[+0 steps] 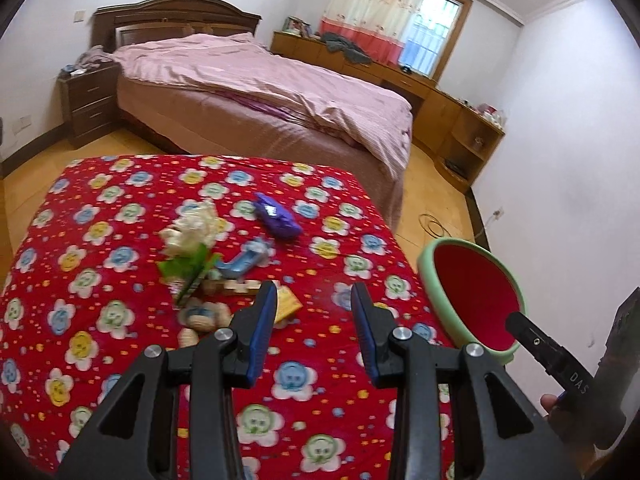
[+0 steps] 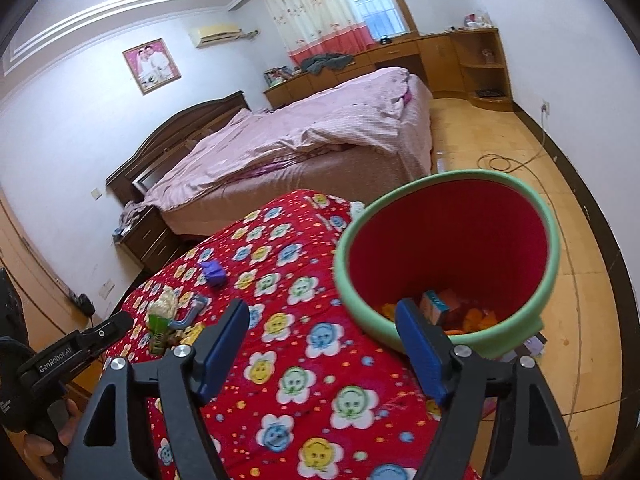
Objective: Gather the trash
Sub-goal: 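Move both tools back over the tissue and purple wrapper on the quilt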
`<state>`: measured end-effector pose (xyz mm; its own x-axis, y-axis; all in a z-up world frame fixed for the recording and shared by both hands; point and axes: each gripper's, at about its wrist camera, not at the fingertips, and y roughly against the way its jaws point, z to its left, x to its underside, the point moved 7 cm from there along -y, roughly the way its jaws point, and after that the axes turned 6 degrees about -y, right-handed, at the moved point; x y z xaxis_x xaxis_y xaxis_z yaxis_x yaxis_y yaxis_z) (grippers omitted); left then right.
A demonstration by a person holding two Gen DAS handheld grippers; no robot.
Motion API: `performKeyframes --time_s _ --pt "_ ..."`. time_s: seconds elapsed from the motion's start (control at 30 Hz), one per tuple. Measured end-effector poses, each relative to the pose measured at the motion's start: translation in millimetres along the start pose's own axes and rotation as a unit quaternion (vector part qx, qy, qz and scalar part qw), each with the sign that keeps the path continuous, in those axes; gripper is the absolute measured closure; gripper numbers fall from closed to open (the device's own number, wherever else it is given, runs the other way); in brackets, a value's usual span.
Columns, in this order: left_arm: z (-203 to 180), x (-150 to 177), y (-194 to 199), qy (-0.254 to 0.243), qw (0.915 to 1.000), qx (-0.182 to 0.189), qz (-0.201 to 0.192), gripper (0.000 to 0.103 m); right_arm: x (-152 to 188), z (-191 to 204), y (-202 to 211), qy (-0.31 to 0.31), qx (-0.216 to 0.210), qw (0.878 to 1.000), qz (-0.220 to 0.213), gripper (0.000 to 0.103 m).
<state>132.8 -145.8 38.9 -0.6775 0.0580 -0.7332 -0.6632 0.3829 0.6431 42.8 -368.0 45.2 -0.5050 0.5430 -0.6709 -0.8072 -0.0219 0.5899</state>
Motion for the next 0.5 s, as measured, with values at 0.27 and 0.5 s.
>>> performKeyframes --time_s 0.27,0.5 --pt "38 -10 1 0.013 0.9995 -0.029 -0.005 0.065 7 29 -25 0.013 -0.012 1.0 0.022 0.023" --pt "67 -23 -7 0.018 0.9986 -0.05 -0.006 0.065 11 46 -47 0.024 -0.016 0.999 0.038 0.023"
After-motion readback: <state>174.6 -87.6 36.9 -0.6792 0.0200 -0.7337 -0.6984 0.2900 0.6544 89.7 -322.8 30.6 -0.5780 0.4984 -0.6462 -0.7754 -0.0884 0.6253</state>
